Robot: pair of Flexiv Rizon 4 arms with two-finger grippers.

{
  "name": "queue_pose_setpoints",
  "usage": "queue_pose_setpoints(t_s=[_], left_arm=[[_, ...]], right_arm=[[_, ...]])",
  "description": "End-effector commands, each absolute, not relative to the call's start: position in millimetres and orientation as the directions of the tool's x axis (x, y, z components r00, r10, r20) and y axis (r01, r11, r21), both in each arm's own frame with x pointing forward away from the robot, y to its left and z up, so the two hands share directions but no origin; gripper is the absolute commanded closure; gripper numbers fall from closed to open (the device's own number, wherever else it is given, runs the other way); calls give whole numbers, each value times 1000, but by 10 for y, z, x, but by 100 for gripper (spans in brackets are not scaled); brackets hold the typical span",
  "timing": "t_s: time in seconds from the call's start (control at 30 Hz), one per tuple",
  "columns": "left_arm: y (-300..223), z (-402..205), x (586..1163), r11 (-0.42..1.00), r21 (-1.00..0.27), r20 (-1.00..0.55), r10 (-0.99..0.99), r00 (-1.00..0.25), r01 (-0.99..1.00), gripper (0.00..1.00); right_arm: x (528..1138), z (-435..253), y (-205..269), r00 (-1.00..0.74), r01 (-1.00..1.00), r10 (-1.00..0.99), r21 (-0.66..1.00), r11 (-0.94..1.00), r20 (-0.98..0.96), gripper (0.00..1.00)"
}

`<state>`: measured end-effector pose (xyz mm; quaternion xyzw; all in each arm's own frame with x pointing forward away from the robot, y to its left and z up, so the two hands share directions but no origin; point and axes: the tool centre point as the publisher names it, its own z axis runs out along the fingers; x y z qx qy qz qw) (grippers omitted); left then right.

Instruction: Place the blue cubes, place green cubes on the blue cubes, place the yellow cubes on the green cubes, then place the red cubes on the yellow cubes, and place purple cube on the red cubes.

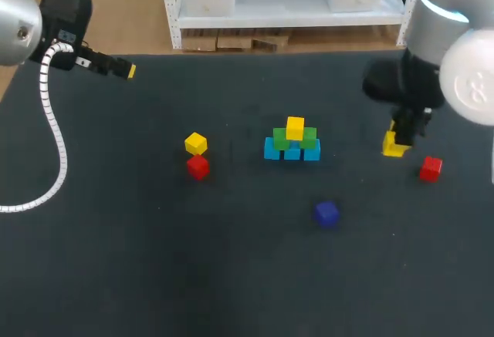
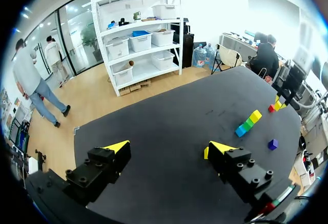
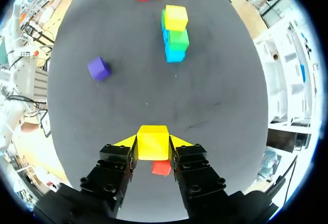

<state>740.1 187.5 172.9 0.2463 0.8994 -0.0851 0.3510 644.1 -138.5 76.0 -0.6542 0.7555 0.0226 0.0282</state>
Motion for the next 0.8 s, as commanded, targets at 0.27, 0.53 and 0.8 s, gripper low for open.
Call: queue_pose_setpoints(t_s=[0.27,0.53,0.8], left_arm=[[1892,1725,7405,861,16,-676,384,-629,509,0],[1892,1725,7405,861,16,-676,384,-629,509,0],[1892,1725,7405,861,16,-676,384,-629,509,0]], right_arm=[[6754,845,-931,-66,-997,-997,-28,67,-38,100],[6912,859,-684,-32,-999,-998,-36,34,-47,100],[6988,831,-502,-7,-999,-999,-43,9,-31,100]])
